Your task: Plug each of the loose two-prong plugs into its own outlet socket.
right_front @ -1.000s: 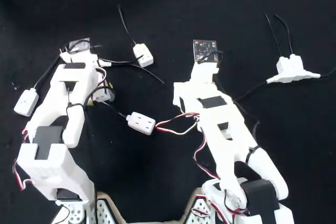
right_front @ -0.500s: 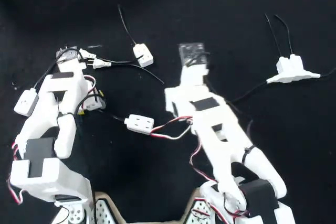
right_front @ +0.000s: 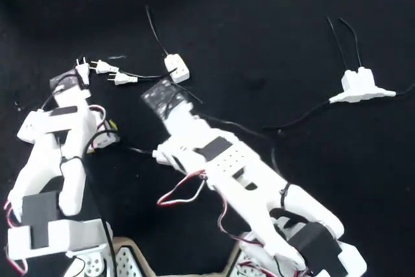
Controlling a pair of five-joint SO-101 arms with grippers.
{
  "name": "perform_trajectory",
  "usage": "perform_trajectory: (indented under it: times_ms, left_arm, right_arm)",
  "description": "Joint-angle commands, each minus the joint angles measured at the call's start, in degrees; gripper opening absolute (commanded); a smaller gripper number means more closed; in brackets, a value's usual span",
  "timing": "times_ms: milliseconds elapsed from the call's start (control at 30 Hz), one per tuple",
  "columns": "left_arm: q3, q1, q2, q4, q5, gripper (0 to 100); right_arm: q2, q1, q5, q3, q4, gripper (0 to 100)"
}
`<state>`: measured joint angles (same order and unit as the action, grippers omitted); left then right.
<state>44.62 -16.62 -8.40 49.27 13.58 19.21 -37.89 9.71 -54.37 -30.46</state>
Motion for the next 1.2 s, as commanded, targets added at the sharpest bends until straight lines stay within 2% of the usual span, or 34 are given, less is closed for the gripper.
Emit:
perform_trajectory:
  times_ms: [0, 100, 367, 767, 1167]
  left_arm:
    - [0.22, -2.15, -3.52, -0.97, 1.93, 22]
    - [0.48, -2.07, -3.78, -0.97, 1.85, 22]
    - [0.48, -2.07, -3.78, -1.05, 2.11, 22]
    - [0.48, -1.80, -3.69, -0.79, 2.20, 22]
    - [0.48, -1.71, -3.69, -0.70, 1.76, 22]
  right_arm:
    - [2.51, -1.76, 7.12, 0.92, -2.64, 12.4]
    - [2.59, -2.90, 14.42, 2.07, -6.95, 12.4]
    - [2.07, -4.48, 22.77, 2.24, -10.55, 12.4]
    - [-1.80, 1.14, 28.48, 2.07, -7.12, 12.4]
    - [-9.27, 7.30, 26.55, 8.40, -5.89, 12.4]
